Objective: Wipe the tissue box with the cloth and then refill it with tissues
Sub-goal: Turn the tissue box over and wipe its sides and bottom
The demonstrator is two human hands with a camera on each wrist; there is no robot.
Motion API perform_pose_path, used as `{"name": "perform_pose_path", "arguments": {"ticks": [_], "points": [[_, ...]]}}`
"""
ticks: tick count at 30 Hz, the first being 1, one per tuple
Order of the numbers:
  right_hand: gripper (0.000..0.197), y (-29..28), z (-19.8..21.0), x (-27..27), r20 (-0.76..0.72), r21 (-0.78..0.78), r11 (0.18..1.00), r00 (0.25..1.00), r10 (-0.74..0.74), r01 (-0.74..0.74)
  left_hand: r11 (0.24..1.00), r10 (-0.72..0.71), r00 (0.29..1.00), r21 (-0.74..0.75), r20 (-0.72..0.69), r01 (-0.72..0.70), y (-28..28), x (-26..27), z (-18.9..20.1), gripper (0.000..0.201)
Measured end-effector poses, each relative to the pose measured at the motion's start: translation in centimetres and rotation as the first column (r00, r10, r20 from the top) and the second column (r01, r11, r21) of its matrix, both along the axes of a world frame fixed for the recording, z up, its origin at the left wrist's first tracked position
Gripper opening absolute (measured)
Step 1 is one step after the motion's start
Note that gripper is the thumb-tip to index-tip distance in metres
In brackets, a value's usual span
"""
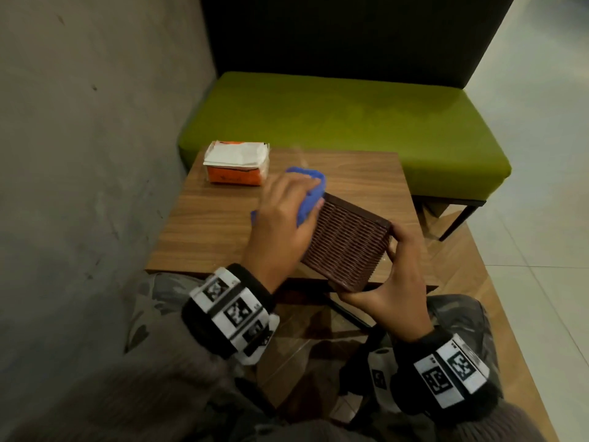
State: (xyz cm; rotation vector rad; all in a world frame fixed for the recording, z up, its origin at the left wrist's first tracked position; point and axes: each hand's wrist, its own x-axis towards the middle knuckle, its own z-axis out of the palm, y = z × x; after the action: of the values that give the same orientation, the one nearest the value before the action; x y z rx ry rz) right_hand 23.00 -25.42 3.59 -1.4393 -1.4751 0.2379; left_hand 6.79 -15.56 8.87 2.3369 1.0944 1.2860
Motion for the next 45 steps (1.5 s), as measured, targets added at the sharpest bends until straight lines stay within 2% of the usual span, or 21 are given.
{"name": "perform_pose_path", "arguments": {"ticks": [2,4,6,7,9,10,13,15,17,19,23,25,28,31,35,36,38,39,41,43,45], "points": [[0.091,-0.2,-0.5,0.3,0.032,-0.055,0.998,0.999,-0.018,0.020,0.978,-0.170,0.982,0.105,-0.086,0.179,-2.8,1.4,-0.3,0.034],[0.070,0.5,-0.7,-1.8,0.042,-0.190,0.981,0.999,-0.033,0.041,0.900,-0.336,0.919,0.219,-0.206,0.378,-4.7,2.1,-0.7,0.038],[0.053,0.7,-0.4,-3.8,0.142,-0.287,0.932,0.972,-0.187,0.221,0.800,-0.431,0.842,0.295,-0.324,0.522,-4.8,1.7,-1.1,0.034],[0.055,0.8,-0.4,-4.3,0.192,-0.235,0.919,0.942,-0.275,0.317,0.770,-0.448,0.819,0.310,-0.359,0.557,-4.2,1.2,-1.2,0.032],[0.081,0.6,-0.6,-2.9,0.104,-0.114,0.989,0.991,-0.086,0.098,0.788,-0.444,0.824,0.284,-0.354,0.546,-2.1,-0.1,-1.4,0.033],[0.089,0.2,-0.7,-1.8,0.045,-0.076,0.997,0.999,0.003,0.000,0.834,-0.415,0.852,0.241,-0.319,0.496,-1.0,-0.8,-1.6,0.035],[0.095,-0.2,-1.2,0.1,0.013,-0.033,0.998,0.999,0.044,-0.044,0.977,-0.191,0.974,0.069,-0.121,0.200,1.7,-2.9,-2.3,0.033],[0.097,-0.4,-1.3,0.4,-0.023,-0.085,0.992,0.996,0.088,-0.089,0.974,-0.119,0.992,-0.190,0.045,0.125,2.8,-4.4,-2.8,0.026],[0.098,-0.8,-1.5,0.4,-0.098,-0.130,0.984,0.989,0.113,-0.125,0.844,-0.094,0.975,-0.503,0.203,0.186,3.5,-5.9,-3.1,0.019],[0.100,-1.0,-1.7,0.9,-0.228,-0.154,0.973,0.965,0.132,-0.170,0.756,-0.125,0.968,-0.611,0.216,0.234,4.2,-7.6,-3.6,0.028],[0.106,-0.3,-1.4,1.4,-0.384,-0.197,0.952,0.912,0.144,-0.234,0.562,-0.368,0.904,-0.722,0.218,0.403,4.1,-9.8,-3.6,0.089],[0.103,0.1,-1.4,1.9,-0.378,-0.213,0.939,0.909,0.175,-0.269,0.532,-0.457,0.868,-0.723,0.191,0.440,4.0,-9.6,-3.0,0.114],[0.095,0.6,-1.5,2.5,-0.363,-0.222,0.927,0.908,0.207,-0.301,0.548,-0.519,0.844,-0.705,0.136,0.450,3.8,-8.7,-1.3,0.122],[0.093,0.8,-1.6,3.0,-0.351,-0.238,0.924,0.914,0.205,-0.299,0.644,-0.578,0.814,-0.649,-0.066,0.405,3.7,-7.9,-0.1,0.115],[0.099,0.8,-2.0,3.5,-0.352,-0.328,0.868,0.901,0.255,-0.374,0.650,-0.542,0.836,-0.673,-0.084,0.354,3.7,-7.8,0.6,0.104],[0.105,0.8,-2.2,3.6,-0.321,-0.361,0.857,0.912,0.255,-0.367,0.686,-0.524,0.842,-0.648,-0.125,0.331,3.6,-7.7,0.8,0.101],[0.121,0.8,-2.4,3.1,-0.165,-0.389,0.887,0.966,0.197,-0.247,0.812,-0.470,0.830,-0.517,-0.301,0.272,3.1,-7.1,1.5,0.100],[0.128,0.7,-2.2,2.5,-0.058,-0.365,0.913,0.984,0.170,-0.180,0.878,-0.416,0.799,-0.422,-0.435,0.227,2.7,-6.6,2.1,0.101],[0.134,0.6,-1.1,0.4,0.122,-0.281,0.950,0.977,0.174,-0.134,0.962,-0.266,0.683,-0.233,-0.680,0.143,1.8,-5.5,3.0,0.106],[0.135,0.9,0.0,-2.2,0.204,-0.245,0.960,0.961,0.187,-0.134,0.983,-0.180,0.589,-0.120,-0.788,0.140,0.8,-4.2,3.5,0.107],[0.128,1.6,0.4,-4.0,0.164,-0.189,0.978,0.980,0.116,-0.084,0.985,-0.144,0.559,-0.065,-0.816,0.160,-0.1,-3.2,3.6,0.108]]}}
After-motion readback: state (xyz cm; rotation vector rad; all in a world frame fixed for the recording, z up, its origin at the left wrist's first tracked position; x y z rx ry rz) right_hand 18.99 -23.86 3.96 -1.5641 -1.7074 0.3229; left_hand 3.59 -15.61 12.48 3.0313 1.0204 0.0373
